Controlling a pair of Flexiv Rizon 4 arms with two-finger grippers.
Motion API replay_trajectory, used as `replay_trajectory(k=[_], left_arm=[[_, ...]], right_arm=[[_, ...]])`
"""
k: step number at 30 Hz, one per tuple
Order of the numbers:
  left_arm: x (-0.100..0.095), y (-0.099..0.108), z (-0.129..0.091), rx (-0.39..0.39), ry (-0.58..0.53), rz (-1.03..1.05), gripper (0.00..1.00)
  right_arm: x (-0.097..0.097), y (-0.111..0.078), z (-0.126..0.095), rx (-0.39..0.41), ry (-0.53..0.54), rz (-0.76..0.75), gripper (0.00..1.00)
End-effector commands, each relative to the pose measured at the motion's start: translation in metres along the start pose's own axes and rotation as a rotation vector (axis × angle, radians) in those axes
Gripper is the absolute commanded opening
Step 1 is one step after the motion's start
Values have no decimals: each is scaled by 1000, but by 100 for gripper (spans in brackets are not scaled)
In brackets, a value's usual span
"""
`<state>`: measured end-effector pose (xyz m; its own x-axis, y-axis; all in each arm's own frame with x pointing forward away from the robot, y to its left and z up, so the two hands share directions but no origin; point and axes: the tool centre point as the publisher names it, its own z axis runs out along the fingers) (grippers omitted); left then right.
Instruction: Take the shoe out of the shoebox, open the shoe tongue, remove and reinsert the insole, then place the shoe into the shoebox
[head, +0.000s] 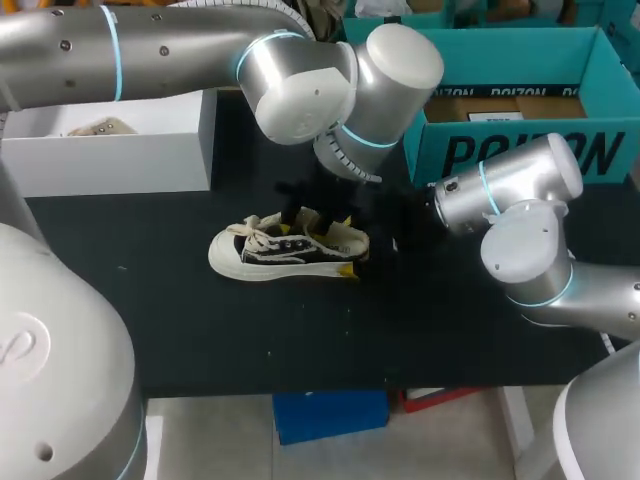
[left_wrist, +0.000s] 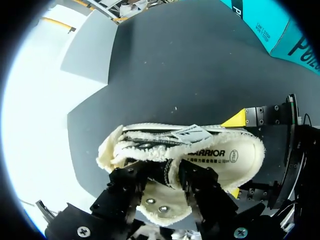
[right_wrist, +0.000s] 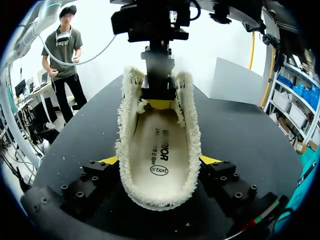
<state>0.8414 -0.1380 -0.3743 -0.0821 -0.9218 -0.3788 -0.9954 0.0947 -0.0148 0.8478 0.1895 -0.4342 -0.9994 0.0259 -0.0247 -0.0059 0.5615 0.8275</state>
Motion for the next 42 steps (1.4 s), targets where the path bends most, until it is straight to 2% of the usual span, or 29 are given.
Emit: replay_trajectory(k=[1,14,23,31,42], left_arm=[[-2,-2,1,-3,-2,-5,0],[-14,-8,-19,13,43,-22,0],[-29,-10,-39,36,121,-22,0],[-56,-7,-44,56,187,-40,0],[-96,-6,-32,58,221,-89,0]], right_arm=[[-1,-2,4,1,-1,1,0],[-1,-2,4,1,-1,1,0],[-1,-2,4,1,-1,1,0],[-1,-2,4,1,-1,1,0],[-1,-2,4,1,-1,1,0]])
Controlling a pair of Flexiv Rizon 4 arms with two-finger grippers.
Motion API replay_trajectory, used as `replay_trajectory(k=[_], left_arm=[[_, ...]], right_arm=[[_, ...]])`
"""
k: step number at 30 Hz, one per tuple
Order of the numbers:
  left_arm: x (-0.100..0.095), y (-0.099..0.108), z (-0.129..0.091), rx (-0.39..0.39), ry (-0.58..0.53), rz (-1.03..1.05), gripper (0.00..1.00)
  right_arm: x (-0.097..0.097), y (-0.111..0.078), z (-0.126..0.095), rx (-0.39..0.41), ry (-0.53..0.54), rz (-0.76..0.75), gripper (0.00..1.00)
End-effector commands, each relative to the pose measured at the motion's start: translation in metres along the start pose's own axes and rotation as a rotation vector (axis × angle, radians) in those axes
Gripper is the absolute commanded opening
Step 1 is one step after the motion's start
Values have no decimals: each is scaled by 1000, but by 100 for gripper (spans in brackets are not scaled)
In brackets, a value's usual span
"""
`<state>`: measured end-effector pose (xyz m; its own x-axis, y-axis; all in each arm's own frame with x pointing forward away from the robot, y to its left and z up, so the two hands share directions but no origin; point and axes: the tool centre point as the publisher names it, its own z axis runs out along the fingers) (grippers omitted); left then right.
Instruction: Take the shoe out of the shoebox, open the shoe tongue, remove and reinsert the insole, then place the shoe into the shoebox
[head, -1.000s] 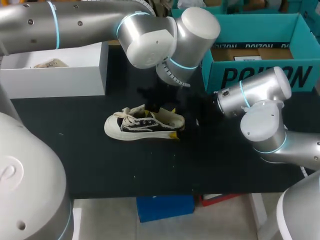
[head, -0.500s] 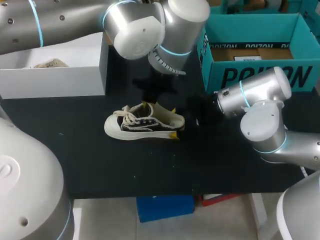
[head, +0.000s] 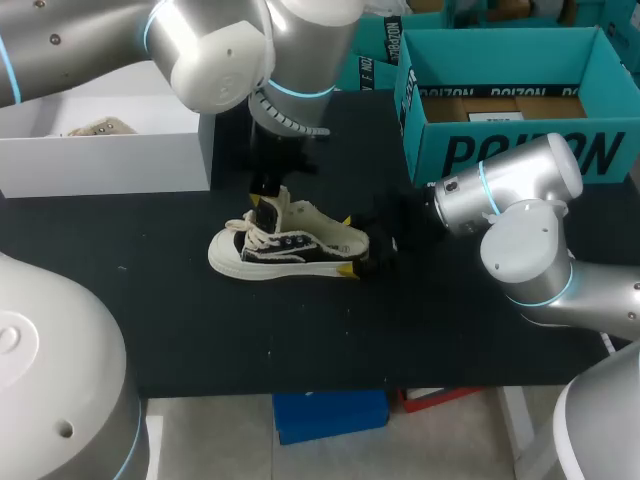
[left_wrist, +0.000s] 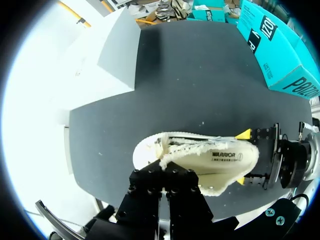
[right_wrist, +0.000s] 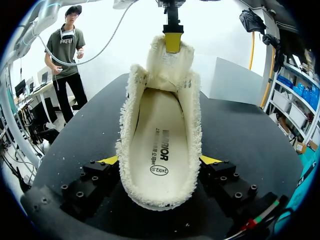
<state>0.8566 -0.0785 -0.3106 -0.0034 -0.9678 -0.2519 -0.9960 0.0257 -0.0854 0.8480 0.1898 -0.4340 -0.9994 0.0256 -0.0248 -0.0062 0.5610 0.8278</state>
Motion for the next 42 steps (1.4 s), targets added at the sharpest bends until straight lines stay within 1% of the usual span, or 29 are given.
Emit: replay_trajectory(k=[1,7,15,19,20,21,23,24,26,28,29,30,31,35,42], left_arm=[[-20,4,4,8,95,-8,0],[-32,8,13,3,113,-38,0],[-37,12,27,-8,134,-90,0],[-36,12,34,-17,140,-105,5],[-36,13,36,-17,141,-109,15],[-35,13,37,-19,149,-114,19],[-34,12,40,-21,154,-122,14],[-34,12,42,-20,152,-127,15],[-34,12,45,-26,154,-134,22],[-33,12,46,-26,154,-135,33],[-33,12,46,-27,156,-135,48],[-33,12,44,-27,159,-133,95],[-34,11,42,-23,162,-132,100],[-39,5,30,-9,182,-126,100],[-55,-4,1,16,253,-56,100]], right_arm=[[-1,-2,3,1,-1,1,0],[-1,-2,3,1,-1,1,0],[-1,-2,3,1,-1,1,0],[-1,-2,3,1,-1,1,0],[-1,-2,3,1,-1,1,0],[-1,-2,3,1,-1,1,0],[-1,-2,3,1,-1,1,0],[-1,-2,3,1,-1,1,0],[-1,-2,3,1,-1,1,0],[-1,-2,3,1,-1,1,0],[-1,-2,3,1,-1,1,0],[-1,-2,3,1,-1,1,0],[-1,-2,3,1,-1,1,0],[-1,-2,3,1,-1,1,0],[-1,-2,3,1,-1,1,0]])
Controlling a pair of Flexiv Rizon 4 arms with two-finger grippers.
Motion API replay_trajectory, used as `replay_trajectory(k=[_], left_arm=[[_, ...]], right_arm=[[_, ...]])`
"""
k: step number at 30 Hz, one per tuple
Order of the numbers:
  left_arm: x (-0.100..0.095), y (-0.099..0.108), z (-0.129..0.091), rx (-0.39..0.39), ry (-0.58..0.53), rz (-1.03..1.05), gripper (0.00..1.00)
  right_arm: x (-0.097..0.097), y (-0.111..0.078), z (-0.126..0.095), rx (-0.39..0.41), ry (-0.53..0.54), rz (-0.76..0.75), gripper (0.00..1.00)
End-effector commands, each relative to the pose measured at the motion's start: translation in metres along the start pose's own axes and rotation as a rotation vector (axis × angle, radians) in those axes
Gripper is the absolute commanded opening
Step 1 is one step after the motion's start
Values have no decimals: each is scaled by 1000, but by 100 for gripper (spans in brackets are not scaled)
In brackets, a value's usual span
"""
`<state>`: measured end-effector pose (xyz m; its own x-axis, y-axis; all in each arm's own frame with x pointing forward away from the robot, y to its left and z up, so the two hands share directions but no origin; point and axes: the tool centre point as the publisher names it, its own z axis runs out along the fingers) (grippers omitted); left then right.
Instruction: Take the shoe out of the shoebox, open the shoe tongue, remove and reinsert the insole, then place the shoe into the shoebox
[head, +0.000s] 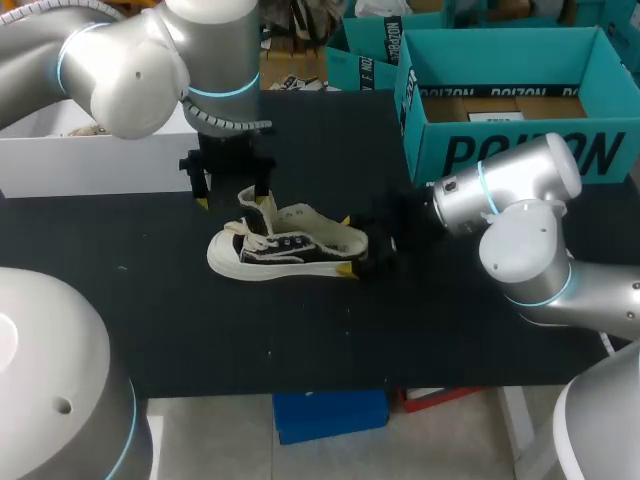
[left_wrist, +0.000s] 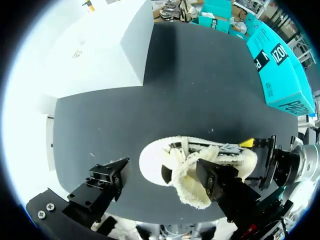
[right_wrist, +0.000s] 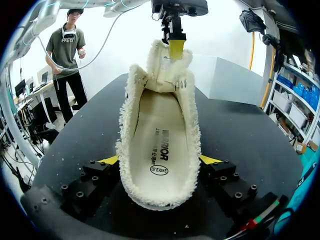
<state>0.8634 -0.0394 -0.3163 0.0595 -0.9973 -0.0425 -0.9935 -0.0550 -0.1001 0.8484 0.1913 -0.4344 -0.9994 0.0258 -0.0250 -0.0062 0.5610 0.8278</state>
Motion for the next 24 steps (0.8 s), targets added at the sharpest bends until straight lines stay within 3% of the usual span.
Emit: replay_trajectory(k=[1,8,16,17,18,19,24], left_arm=[[-16,-1,-23,6,64,44,100],[-19,-5,-50,9,172,238,100],[-14,-1,-62,-29,248,632,100],[-13,0,-63,-30,252,686,96],[-13,0,-63,-34,257,736,83],[-12,1,-63,-42,262,779,49],[-6,3,-63,-71,288,992,27]], right_arm=[[-1,-3,2,1,-1,1,0],[-1,-3,2,1,-1,1,0],[-1,-3,2,1,-1,1,0],[-1,-3,2,1,-1,1,0],[-1,-3,2,1,-1,1,0],[-1,-3,2,1,-1,1,0],[-1,-3,2,1,-1,1,0]])
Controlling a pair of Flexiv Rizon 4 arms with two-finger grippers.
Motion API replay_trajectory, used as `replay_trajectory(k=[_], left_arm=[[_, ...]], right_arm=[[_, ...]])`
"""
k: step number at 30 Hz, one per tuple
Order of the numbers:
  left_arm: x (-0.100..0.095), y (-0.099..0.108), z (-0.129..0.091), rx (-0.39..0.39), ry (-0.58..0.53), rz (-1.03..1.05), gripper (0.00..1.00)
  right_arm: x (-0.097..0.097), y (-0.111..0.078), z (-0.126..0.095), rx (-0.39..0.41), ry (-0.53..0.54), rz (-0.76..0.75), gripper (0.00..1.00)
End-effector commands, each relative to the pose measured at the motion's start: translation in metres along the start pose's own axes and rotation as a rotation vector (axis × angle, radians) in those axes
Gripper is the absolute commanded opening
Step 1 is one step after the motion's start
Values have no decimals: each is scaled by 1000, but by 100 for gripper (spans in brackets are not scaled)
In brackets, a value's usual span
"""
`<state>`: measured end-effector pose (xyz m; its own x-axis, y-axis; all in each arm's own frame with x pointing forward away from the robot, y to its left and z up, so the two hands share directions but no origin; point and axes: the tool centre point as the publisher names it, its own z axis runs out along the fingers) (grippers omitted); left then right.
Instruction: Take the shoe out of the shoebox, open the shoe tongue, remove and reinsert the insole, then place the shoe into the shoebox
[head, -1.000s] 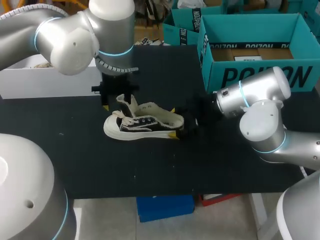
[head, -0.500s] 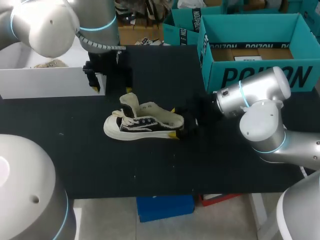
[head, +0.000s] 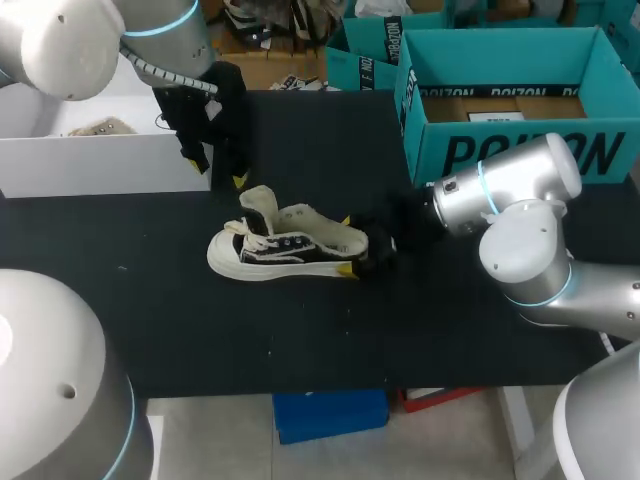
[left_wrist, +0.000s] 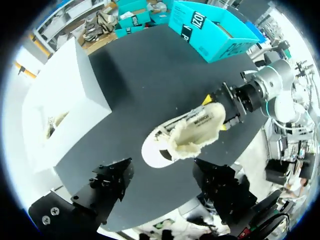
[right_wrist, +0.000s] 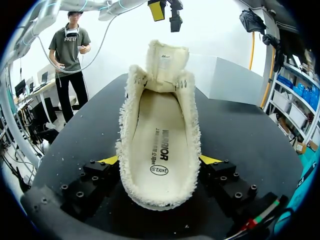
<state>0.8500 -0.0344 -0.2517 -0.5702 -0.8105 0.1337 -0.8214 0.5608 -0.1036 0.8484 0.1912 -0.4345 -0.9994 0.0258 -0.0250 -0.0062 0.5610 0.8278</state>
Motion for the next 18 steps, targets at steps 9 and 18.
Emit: replay_trajectory(k=[9,18], left_arm=[[23,-2,-2,-114,106,668,0],[38,-2,-3,-169,169,857,0]], right_arm=[[-1,-2,2,1,-1,1,0],[-1,-2,2,1,-1,1,0]])
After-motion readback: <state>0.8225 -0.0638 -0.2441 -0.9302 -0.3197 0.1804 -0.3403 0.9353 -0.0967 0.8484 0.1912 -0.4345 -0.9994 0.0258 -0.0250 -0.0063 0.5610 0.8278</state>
